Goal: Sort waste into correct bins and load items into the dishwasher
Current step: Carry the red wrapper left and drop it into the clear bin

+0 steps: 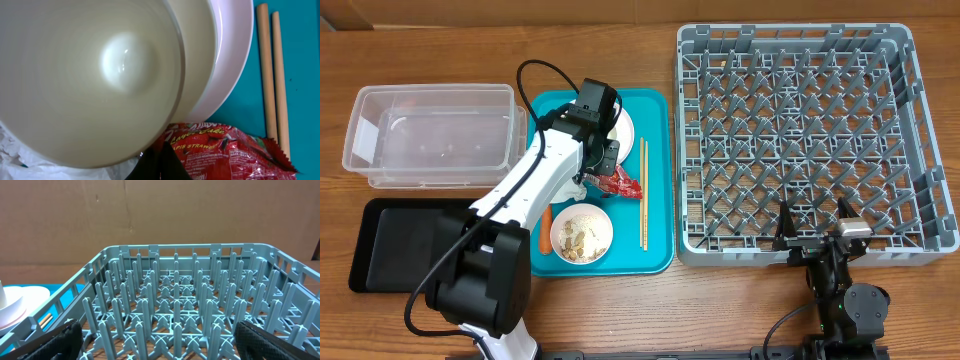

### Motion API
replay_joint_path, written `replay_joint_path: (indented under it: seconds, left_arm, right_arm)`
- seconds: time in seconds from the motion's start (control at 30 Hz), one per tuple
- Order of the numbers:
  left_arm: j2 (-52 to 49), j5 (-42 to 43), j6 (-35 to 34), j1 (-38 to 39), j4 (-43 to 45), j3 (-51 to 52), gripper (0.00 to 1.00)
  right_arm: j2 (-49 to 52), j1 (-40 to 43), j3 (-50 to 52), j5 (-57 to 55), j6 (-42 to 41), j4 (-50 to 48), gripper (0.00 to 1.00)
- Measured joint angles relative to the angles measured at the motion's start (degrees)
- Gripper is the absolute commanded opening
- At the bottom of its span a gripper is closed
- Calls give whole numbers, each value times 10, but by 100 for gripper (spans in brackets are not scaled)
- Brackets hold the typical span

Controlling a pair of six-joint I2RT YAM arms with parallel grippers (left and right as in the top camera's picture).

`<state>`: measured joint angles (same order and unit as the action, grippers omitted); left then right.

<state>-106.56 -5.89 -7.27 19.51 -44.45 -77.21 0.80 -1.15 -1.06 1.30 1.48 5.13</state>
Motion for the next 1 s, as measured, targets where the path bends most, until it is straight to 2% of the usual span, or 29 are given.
replay_joint_path:
  seconds: [0.2, 0.4, 0.53, 0.7, 0.8, 1.0]
  left_arm:
    - [7, 3, -10, 0, -44, -6, 4]
    - [77, 8, -22, -25, -125, -93, 4]
    - [146, 9, -49, -108, -151, -158, 4]
    - [171, 7, -73, -220, -159, -168, 4]
    - [149, 4, -80, -304, -160, -168, 4]
    - [70, 5, -85, -382, -127, -161, 6]
  right_arm:
    - [0, 0, 0, 0, 0, 0, 100]
    - [0, 0, 0, 0, 0, 0, 100]
    - [0, 0, 0, 0, 0, 0, 100]
    - [0, 0, 0, 0, 0, 0, 100]
    - [0, 0, 0, 0, 0, 0, 100]
    - [0, 0, 0, 0, 0, 0, 100]
